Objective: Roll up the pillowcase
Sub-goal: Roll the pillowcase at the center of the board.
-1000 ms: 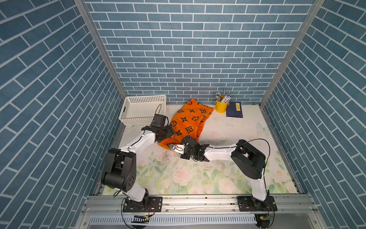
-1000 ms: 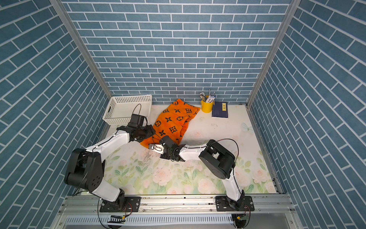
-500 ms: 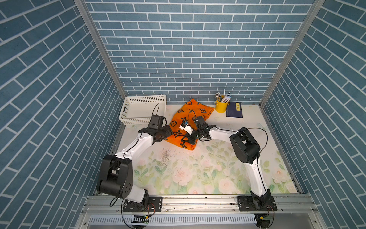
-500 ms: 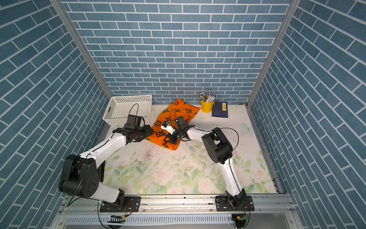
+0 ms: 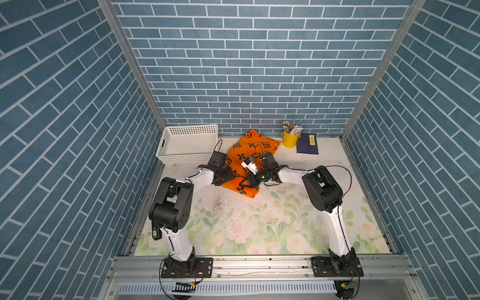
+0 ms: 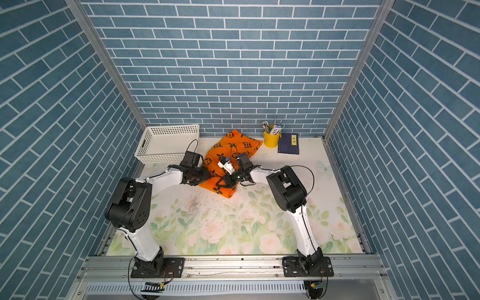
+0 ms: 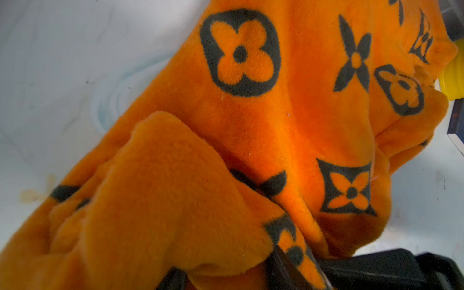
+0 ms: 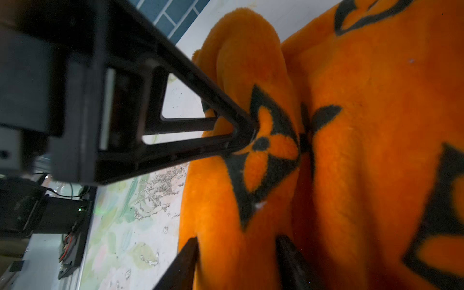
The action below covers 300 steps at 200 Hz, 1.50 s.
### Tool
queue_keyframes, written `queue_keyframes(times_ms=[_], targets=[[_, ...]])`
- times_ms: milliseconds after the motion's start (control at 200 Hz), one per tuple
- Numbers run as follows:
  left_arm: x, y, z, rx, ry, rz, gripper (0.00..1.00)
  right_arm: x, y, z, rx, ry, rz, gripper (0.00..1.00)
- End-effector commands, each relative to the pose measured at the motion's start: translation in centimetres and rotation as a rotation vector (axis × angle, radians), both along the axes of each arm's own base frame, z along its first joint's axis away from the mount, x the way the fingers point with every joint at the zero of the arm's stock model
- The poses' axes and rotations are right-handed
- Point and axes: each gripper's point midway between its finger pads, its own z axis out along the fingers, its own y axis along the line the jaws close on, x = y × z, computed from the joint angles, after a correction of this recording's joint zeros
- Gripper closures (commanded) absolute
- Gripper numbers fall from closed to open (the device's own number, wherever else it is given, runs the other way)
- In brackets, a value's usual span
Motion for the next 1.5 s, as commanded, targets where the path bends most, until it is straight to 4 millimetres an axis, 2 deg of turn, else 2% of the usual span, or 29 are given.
queue_keyframes(times_ms=[0, 35, 100, 205, 310, 380, 470, 645, 720, 770, 810, 870, 905, 950, 995, 1140, 1265, 1415, 1495], targets=[[0.1, -0.3, -1.0, 0.013, 0.016, -0.009, 0.45, 1.7, -2.3, 1.4, -0.120, -0.150, -0.164, 0.34], [0.2, -0.3, -1.1, 0.014, 0.017, -0.011, 0.45, 2.1, -2.7, 2.4, -0.150, -0.236, -0.200, 0.30], [0.3, -0.3, -1.2, 0.015, 0.019, -0.011, 0.45, 2.2, -3.2, 4.1, -0.216, -0.400, -0.235, 0.28], [0.2, -0.4, -1.3, 0.013, 0.022, -0.012, 0.45, 0.9, -2.9, 5.5, -0.363, -0.697, -0.222, 0.24], [0.2, -0.4, -1.4, 0.012, 0.023, -0.013, 0.46, -1.3, -2.0, 4.7, -0.502, -0.949, -0.134, 0.19], [0.2, -0.4, -1.3, 0.010, 0.022, -0.014, 0.45, -1.8, -1.5, 3.9, -0.564, -1.038, -0.102, 0.18], [0.3, -0.4, -1.2, 0.009, 0.021, -0.014, 0.45, -1.8, -0.7, 3.4, -0.590, -1.098, -0.090, 0.18], [0.1, -0.4, -1.3, 0.009, 0.024, -0.016, 0.45, -1.1, 0.0, 0.9, -0.651, -1.151, -0.034, 0.16], [0.1, -0.4, -1.3, 0.011, 0.025, -0.017, 0.45, -1.4, 0.4, -0.3, -0.668, -1.146, 0.010, 0.21], [0.1, -0.4, -1.2, 0.010, 0.023, -0.018, 0.45, -1.9, 0.6, -0.9, -0.671, -1.133, 0.033, 0.27], [0.1, -0.3, -1.1, 0.014, 0.021, -0.018, 0.45, -2.3, 0.7, -1.2, -0.660, -1.111, 0.050, 0.38], [0.1, -0.2, -0.9, 0.016, 0.017, -0.016, 0.45, -3.0, 0.9, -1.5, -0.642, -1.064, 0.066, 0.62], [0.2, -0.1, -0.6, 0.017, 0.012, -0.014, 0.45, -3.4, 1.0, -1.6, -0.627, -1.034, 0.075, 0.73], [0.3, 0.1, 0.0, 0.015, 0.002, -0.011, 0.44, -4.0, 1.2, -1.7, -0.601, -0.988, 0.097, 0.84], [0.4, 0.3, 0.8, 0.012, -0.011, -0.009, 0.41, -4.6, 1.5, -1.8, -0.577, -0.931, 0.110, 0.90], [0.7, 1.7, 5.0, 0.012, -0.077, 0.008, 0.27, -7.1, 2.2, -2.0, -0.491, -0.756, 0.162, 0.95], [0.3, 3.9, 8.3, 0.020, -0.123, 0.040, 0.23, -9.8, 2.9, -1.7, -0.405, -0.601, 0.218, 0.97], [-1.3, 6.5, 10.4, 0.020, -0.153, 0.084, 0.23, -12.3, 3.3, -0.5, -0.284, -0.402, 0.228, 0.97], [-2.4, 7.1, 10.8, 0.024, -0.159, 0.090, 0.23, -12.0, 2.7, -0.3, -0.230, -0.287, 0.189, 0.96]])
